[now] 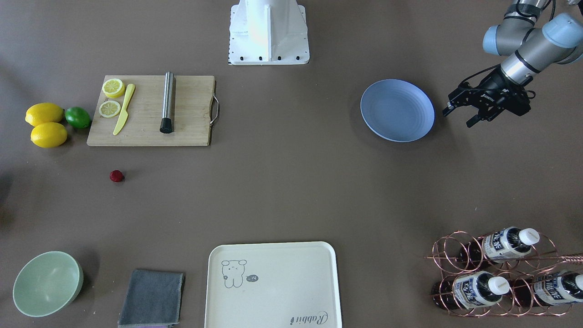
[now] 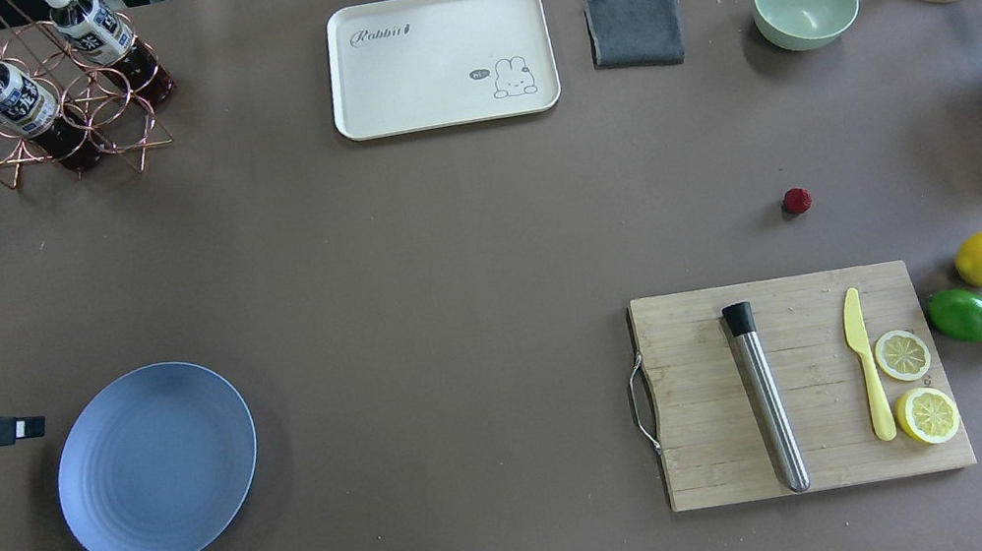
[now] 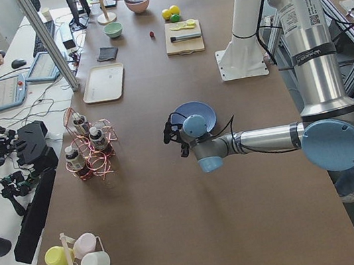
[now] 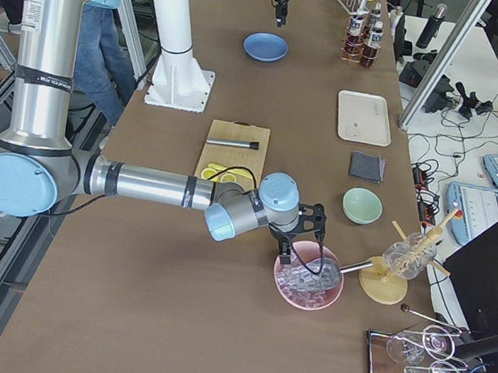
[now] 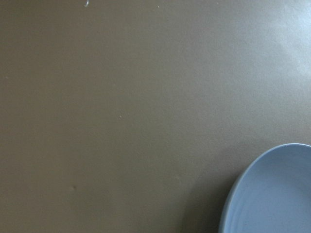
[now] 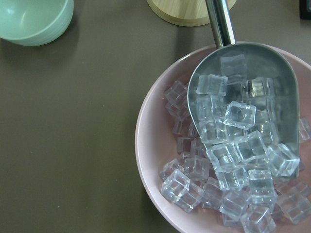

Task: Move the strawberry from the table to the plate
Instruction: 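Reach the left gripper to the blue plate's edge nearest the robot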

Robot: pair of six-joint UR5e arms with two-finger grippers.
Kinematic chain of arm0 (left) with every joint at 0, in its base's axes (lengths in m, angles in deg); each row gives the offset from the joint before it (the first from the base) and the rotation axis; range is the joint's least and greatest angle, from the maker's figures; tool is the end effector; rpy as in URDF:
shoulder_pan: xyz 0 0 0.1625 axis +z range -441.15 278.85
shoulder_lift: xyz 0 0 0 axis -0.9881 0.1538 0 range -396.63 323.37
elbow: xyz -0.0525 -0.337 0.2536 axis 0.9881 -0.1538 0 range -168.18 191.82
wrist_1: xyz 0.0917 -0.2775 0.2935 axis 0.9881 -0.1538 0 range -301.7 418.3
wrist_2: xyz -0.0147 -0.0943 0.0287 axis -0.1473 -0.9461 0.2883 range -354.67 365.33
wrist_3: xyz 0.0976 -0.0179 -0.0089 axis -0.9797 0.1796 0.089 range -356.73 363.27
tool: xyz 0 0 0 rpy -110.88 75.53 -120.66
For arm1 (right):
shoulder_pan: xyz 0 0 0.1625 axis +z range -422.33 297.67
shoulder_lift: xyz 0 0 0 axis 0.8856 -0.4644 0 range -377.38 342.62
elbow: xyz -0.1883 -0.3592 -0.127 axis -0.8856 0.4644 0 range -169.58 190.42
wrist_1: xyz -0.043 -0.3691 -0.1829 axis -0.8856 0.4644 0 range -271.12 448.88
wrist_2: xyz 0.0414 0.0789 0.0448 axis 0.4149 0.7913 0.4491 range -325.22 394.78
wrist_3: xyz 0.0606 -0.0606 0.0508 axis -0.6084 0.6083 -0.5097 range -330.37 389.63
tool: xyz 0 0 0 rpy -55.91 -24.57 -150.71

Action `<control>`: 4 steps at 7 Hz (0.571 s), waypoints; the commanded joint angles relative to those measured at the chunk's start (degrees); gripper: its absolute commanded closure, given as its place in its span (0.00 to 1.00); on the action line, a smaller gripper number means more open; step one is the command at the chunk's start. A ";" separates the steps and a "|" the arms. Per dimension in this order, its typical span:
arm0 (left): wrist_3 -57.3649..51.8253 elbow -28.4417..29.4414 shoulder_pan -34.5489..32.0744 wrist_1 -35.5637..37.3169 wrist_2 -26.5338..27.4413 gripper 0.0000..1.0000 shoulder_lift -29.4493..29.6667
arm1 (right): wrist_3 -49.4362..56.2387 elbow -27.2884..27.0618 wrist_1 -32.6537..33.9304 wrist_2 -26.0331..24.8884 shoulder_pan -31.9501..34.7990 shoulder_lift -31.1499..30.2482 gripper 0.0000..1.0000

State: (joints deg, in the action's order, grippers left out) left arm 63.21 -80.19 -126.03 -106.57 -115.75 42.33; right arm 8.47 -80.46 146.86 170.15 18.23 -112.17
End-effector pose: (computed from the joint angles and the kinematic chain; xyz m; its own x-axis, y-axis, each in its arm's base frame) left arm 0.2432 -0.3575 0.5852 0.3864 0.2206 -0.8955 0.0888 0.9576 0.2742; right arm -0.0165 -0.4805 0.6275 0.6472 -0.1019 0.7554 -0.0954 0.9724 0.2129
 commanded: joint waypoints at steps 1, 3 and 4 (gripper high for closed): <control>1.85 -0.01 4.18 -1.06 3.58 0.04 -0.12 | -0.02 0.00 -0.06 -0.01 -0.05 -0.05 0.01; 1.68 0.08 4.89 -2.46 3.67 0.21 -0.38 | -0.02 0.00 -0.06 -0.01 -0.05 -0.22 0.00; 1.50 0.08 5.32 -2.82 3.67 0.49 -0.30 | -0.02 0.00 -0.06 -0.01 0.03 -0.22 0.00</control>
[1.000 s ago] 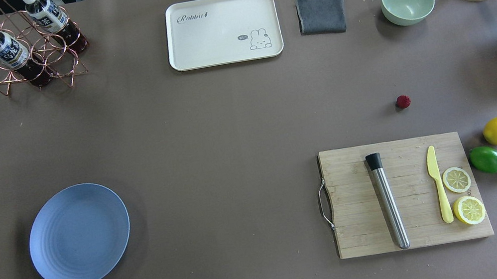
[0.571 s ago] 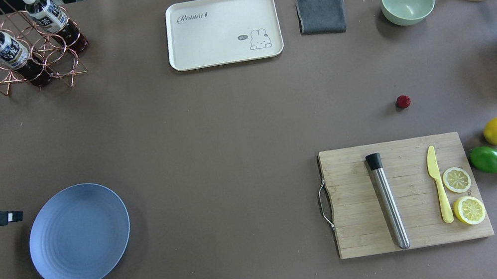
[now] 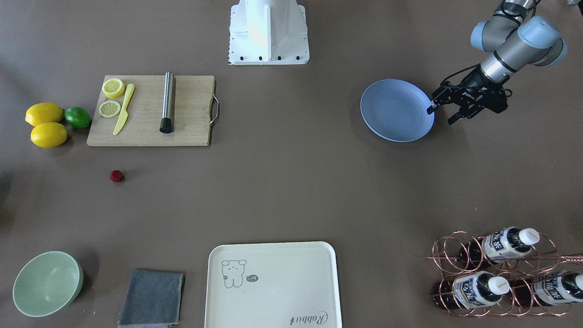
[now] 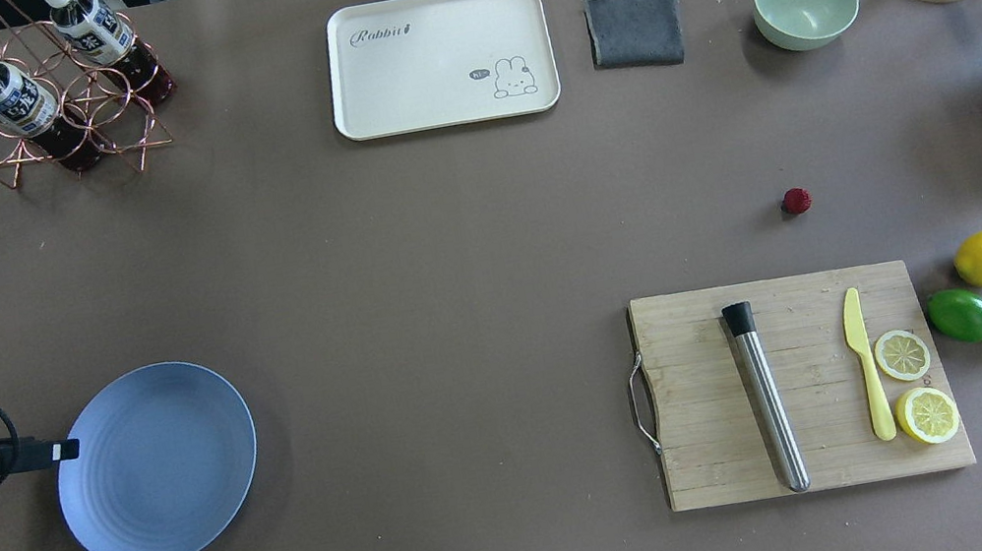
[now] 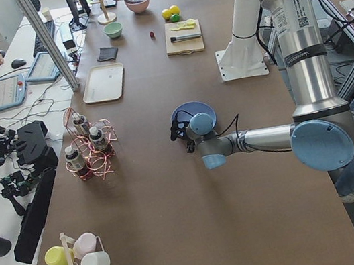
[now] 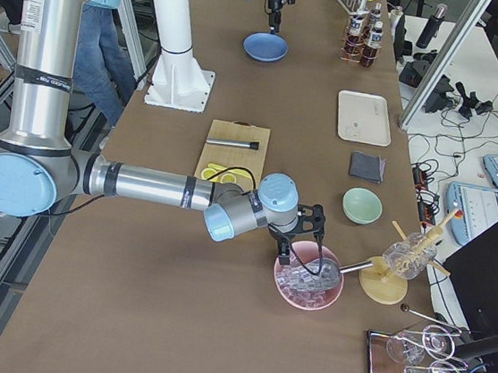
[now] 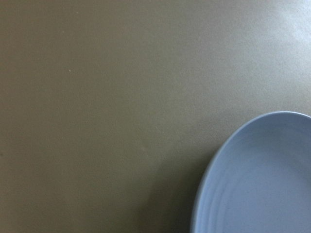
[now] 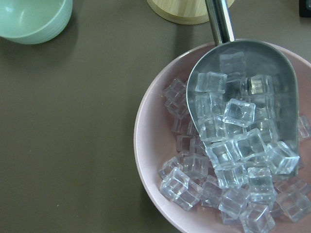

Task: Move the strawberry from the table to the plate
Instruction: 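Reach the left gripper to the blue plate's edge nearest the robot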

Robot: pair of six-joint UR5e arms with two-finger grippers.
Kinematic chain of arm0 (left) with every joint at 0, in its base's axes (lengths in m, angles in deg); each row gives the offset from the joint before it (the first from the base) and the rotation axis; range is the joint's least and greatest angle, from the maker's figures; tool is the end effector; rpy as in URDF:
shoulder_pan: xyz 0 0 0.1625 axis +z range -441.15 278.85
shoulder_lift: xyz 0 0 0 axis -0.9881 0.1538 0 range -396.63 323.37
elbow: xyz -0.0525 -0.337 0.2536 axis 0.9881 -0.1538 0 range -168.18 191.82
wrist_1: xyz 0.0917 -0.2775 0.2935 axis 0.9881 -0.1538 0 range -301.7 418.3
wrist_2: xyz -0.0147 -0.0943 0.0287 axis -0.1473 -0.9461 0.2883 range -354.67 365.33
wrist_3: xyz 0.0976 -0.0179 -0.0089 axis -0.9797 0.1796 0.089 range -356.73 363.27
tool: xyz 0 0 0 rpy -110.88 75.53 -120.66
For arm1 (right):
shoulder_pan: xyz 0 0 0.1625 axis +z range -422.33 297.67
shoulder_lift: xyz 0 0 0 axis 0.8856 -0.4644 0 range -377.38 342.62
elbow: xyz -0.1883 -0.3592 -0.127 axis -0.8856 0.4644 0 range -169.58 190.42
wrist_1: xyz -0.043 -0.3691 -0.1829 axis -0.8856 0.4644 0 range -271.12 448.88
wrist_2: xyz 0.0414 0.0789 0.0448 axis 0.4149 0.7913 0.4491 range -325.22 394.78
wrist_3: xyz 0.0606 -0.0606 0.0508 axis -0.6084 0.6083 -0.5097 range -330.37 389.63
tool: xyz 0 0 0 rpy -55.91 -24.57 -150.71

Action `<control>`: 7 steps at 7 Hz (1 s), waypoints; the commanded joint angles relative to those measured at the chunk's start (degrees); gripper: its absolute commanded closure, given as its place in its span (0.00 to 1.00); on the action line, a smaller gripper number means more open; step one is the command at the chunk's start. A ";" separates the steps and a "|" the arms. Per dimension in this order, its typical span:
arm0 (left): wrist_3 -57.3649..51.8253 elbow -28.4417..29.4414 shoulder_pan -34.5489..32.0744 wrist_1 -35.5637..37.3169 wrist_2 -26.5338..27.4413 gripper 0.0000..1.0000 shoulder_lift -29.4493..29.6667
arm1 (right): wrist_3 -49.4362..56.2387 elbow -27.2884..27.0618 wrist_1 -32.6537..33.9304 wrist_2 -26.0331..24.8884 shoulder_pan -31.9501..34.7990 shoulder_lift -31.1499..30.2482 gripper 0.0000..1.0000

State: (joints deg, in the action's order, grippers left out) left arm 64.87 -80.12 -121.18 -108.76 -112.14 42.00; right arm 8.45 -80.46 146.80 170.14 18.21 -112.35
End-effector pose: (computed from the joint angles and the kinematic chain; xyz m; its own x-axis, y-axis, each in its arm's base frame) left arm 0.2676 -0.3387 0.5849 0.3723 0.2384 -0.8970 0.0759 0.9554 0.2855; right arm -0.0164 -0.4791 0.6288 0.6476 -0.1002 0.7554 -0.0953 0.9729 0.2107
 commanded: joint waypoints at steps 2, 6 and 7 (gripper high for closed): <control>-0.16 0.10 1.18 -0.63 0.14 0.56 0.11 | 0.00 0.09 0.00 0.00 0.05 -0.04 0.01; -0.25 0.10 1.44 -0.63 0.49 0.62 0.29 | 0.00 0.27 0.00 0.00 -0.04 -0.04 0.00; -0.25 0.10 1.79 -0.63 1.28 0.71 0.29 | 0.00 0.35 0.00 0.09 -0.04 -0.04 0.00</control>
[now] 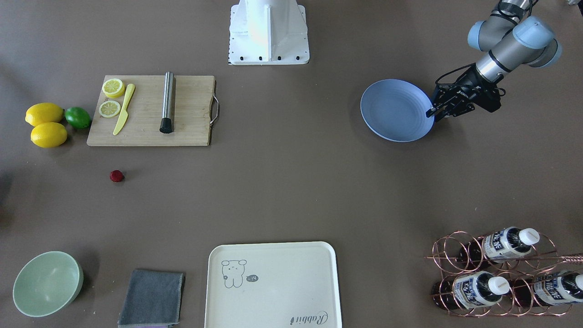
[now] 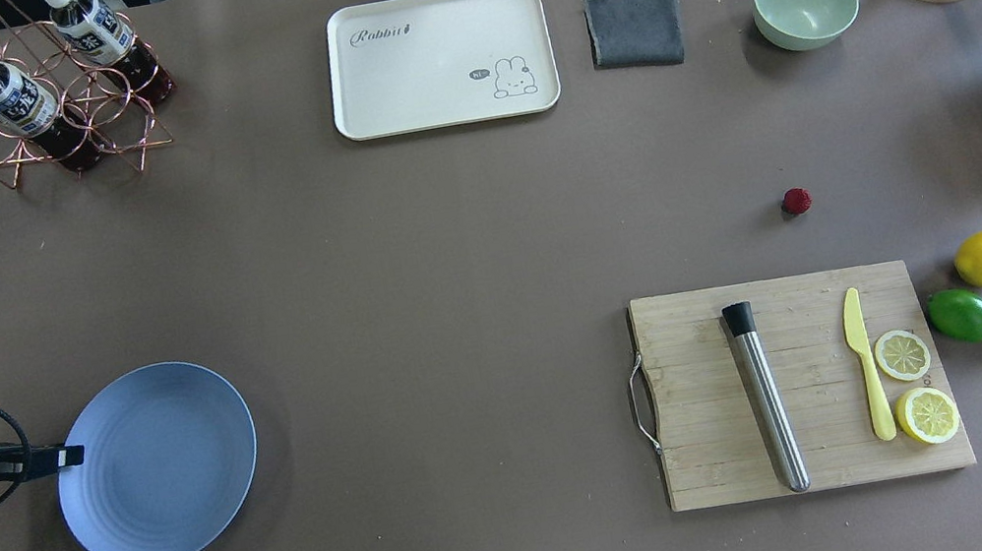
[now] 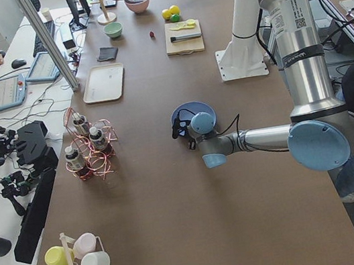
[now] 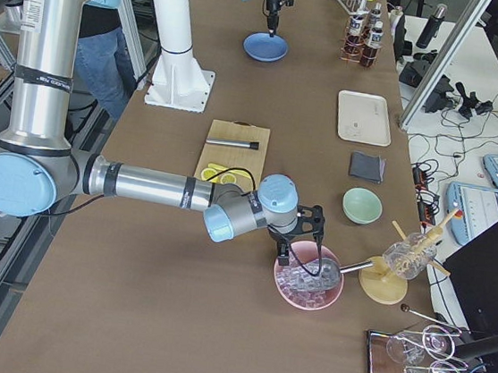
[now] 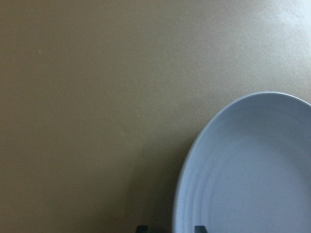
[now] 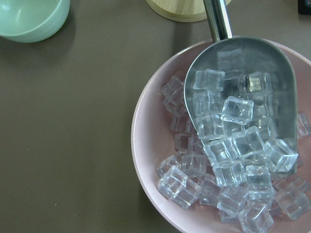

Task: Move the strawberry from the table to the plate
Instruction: 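Reach the left gripper to the blue plate's edge nearest the robot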

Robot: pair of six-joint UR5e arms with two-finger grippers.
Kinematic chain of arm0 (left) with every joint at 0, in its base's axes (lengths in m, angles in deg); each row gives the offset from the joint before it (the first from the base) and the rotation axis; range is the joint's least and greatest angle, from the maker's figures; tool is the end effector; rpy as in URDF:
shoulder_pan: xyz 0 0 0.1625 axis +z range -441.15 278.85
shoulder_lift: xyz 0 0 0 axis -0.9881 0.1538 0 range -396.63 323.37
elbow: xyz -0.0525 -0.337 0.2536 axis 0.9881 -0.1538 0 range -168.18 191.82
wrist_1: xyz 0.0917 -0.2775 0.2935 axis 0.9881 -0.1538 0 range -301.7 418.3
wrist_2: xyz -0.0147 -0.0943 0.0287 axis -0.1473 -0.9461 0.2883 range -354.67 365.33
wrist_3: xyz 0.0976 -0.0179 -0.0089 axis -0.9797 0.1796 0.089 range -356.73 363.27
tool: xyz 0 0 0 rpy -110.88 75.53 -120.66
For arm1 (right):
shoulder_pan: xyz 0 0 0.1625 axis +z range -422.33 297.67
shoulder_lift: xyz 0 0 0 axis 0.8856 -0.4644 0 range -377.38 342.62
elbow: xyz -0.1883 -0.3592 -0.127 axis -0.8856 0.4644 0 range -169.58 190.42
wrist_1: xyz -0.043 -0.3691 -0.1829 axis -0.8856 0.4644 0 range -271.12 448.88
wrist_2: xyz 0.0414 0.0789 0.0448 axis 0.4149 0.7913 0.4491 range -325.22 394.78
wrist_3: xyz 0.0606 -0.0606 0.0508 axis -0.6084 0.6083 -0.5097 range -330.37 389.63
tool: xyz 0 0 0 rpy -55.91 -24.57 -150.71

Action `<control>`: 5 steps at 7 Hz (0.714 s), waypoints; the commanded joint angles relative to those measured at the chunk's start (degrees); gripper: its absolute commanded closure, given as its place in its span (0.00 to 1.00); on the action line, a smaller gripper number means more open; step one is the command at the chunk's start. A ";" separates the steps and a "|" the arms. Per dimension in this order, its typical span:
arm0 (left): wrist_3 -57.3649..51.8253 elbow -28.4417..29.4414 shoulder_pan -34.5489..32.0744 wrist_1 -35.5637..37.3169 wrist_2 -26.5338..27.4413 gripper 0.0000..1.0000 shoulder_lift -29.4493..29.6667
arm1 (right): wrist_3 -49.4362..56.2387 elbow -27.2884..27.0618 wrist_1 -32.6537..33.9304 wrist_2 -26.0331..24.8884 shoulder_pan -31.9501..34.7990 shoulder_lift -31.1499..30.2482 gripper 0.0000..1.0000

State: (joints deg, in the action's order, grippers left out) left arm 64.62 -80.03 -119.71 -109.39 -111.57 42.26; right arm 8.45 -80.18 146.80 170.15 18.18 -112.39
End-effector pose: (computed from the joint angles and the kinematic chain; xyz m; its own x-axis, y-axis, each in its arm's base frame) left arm 0.2770 -0.3335 0.5826 0.3609 0.2591 -0.8959 0.0612 0.9520 0.3000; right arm -0.0166 -0.4785 0.6317 0.6481 -0.0964 0.7555 -0.0945 0.9741 0.2054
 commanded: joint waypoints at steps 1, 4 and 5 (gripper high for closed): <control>0.00 0.09 0.32 0.09 0.71 0.93 0.12 | 0.00 0.08 0.00 -0.02 -0.01 0.00 0.00; 0.87 -2.70 -0.47 0.78 0.19 1.00 0.56 | 0.00 -0.01 0.00 0.07 -0.01 0.00 0.00; 1.40 -4.46 -0.55 3.75 0.10 1.00 1.52 | 0.00 0.08 0.00 0.07 -0.01 0.00 0.00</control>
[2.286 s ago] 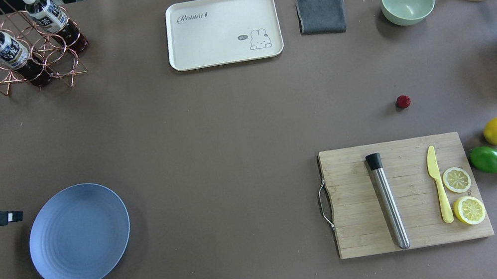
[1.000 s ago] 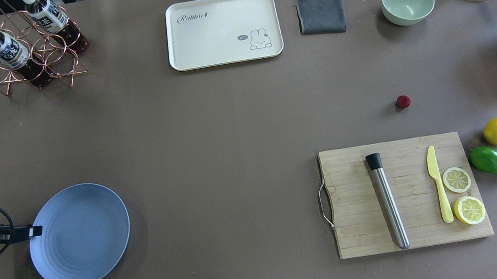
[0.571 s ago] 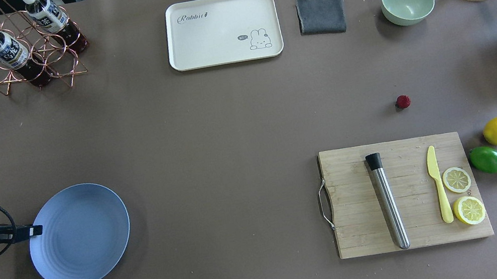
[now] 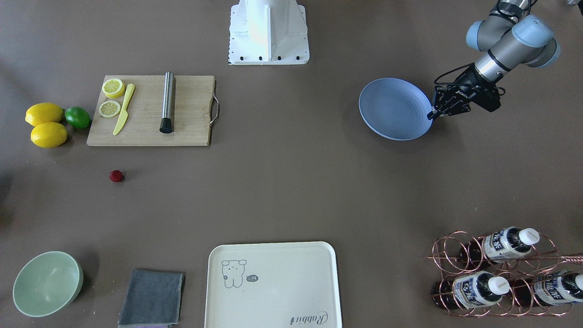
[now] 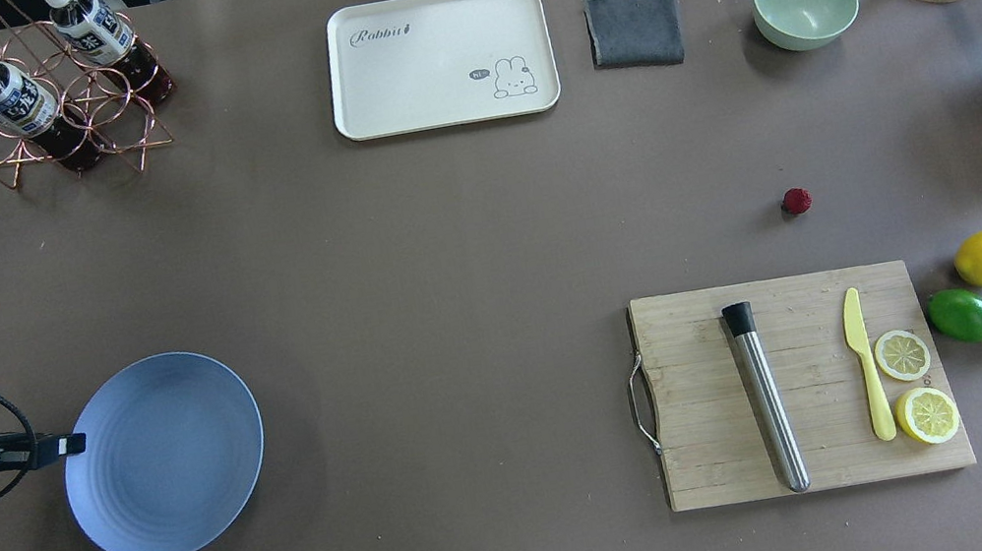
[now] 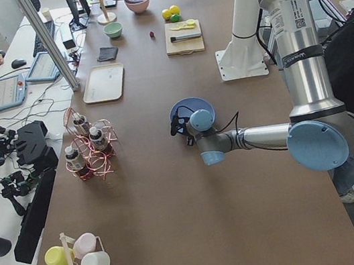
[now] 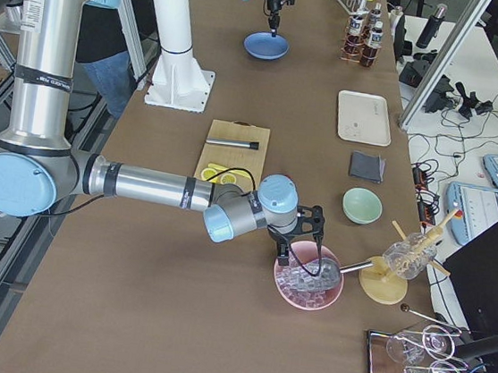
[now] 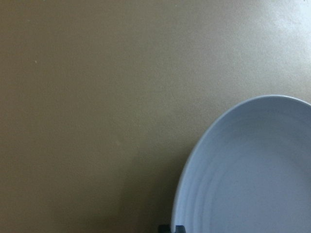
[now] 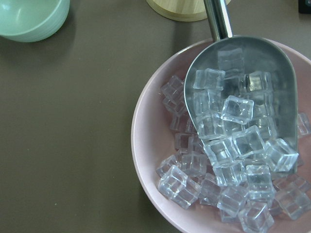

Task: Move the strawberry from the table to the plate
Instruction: 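Reach the left gripper to the blue plate's edge nearest the robot, then push the blue plate with the left gripper toward the table center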

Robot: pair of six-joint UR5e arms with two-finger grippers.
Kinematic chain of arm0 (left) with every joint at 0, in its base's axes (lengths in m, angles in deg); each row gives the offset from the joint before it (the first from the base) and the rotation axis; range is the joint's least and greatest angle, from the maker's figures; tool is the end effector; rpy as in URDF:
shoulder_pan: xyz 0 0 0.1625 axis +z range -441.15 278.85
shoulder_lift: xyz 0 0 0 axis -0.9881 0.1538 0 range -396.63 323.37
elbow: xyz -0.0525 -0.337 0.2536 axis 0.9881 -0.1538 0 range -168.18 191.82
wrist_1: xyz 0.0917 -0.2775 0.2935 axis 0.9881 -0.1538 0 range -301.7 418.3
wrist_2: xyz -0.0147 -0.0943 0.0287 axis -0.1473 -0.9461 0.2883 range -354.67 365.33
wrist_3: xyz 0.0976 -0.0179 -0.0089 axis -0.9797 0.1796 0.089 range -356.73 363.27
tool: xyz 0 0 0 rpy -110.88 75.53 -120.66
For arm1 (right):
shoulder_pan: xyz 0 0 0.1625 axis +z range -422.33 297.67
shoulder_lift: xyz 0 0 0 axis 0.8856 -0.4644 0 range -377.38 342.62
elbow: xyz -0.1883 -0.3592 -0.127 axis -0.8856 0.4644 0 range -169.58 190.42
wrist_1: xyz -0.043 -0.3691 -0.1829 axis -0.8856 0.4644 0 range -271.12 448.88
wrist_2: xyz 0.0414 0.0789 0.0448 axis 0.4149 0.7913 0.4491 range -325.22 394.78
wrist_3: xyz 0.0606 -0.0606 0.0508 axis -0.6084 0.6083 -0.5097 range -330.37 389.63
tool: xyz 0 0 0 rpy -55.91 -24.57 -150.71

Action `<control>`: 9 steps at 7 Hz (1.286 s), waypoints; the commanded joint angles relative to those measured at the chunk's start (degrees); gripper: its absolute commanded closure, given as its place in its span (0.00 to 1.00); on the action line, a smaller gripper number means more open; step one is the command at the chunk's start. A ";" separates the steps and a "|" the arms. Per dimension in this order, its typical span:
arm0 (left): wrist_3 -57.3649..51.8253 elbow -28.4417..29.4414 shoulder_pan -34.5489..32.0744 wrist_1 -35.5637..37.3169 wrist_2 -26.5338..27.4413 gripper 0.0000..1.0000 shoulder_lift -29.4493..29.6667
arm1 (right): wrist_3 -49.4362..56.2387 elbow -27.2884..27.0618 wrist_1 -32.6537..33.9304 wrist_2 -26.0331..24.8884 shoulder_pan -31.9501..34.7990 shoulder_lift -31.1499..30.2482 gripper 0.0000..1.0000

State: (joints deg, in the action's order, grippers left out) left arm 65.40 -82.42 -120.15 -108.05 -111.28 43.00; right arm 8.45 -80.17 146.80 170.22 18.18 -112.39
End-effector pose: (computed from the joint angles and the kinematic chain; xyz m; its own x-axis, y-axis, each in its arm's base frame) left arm 0.2792 -0.3400 0.5588 0.3423 0.2606 -0.9027 0.0848 0.9483 0.3059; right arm -0.0167 -0.4785 0.6317 0.6472 -0.0965 0.7562 -0.0942 0.9742 0.2050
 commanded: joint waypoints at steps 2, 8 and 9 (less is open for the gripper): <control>6.76 -2.18 -0.03 14.50 0.33 1.00 13.55 | 0.09 0.06 -0.09 0.09 0.00 0.00 0.00; 6.69 10.52 3.67 36.63 8.42 1.00 43.55 | 0.53 0.15 -0.09 0.35 0.00 -0.26 0.00; 6.60 11.27 3.67 36.63 8.42 1.00 44.20 | 0.53 0.15 -0.09 0.35 -0.26 -0.26 0.00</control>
State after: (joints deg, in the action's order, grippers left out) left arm 72.10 -73.89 -116.65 -71.71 -103.44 84.46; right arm 8.97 -80.03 146.71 170.54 18.09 -112.65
